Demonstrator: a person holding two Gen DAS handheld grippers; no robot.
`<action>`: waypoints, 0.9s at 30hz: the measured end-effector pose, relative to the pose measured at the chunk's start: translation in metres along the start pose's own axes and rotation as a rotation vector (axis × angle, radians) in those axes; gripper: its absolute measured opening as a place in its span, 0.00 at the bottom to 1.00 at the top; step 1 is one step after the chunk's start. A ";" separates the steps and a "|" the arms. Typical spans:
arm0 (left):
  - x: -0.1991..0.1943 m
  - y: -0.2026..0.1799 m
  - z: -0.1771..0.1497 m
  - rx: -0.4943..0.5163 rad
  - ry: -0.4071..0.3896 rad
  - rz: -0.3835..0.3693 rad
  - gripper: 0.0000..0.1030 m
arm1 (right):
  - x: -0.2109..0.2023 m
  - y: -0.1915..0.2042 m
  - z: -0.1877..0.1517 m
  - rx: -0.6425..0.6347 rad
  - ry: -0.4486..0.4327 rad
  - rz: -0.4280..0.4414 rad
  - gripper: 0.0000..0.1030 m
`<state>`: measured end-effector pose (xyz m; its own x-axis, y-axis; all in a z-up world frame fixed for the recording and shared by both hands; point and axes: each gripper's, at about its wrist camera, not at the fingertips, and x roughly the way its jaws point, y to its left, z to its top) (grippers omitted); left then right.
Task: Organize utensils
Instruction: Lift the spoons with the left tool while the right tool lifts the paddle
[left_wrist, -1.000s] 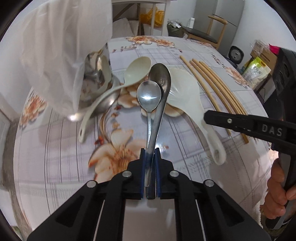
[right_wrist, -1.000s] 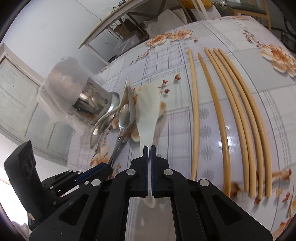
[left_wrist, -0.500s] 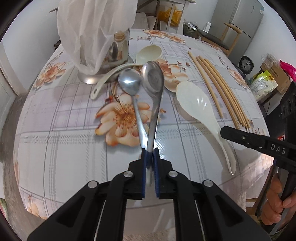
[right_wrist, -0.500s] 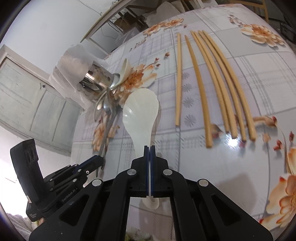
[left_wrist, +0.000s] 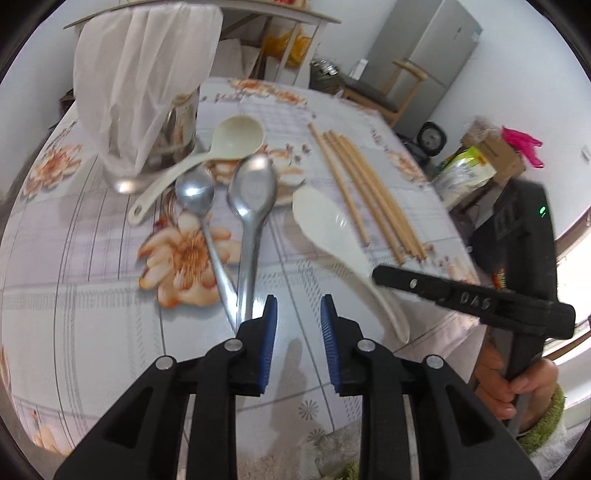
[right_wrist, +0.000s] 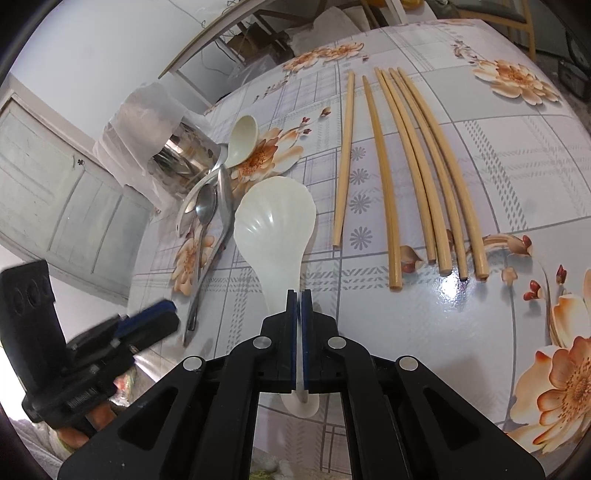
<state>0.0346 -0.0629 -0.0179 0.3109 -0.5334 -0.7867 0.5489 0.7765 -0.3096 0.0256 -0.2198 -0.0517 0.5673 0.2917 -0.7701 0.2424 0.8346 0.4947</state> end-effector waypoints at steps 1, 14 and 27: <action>-0.002 0.000 0.006 0.018 -0.015 0.011 0.22 | 0.001 0.000 0.000 0.001 0.000 0.000 0.03; 0.047 0.010 0.085 0.238 0.007 0.149 0.30 | -0.002 -0.002 0.000 -0.009 0.025 -0.036 0.02; 0.075 0.005 0.103 0.296 0.048 0.145 0.33 | -0.022 -0.016 -0.010 0.007 0.029 -0.064 0.01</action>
<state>0.1404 -0.1333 -0.0231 0.3692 -0.4023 -0.8378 0.7053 0.7083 -0.0294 0.0012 -0.2349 -0.0467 0.5277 0.2512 -0.8115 0.2833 0.8485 0.4469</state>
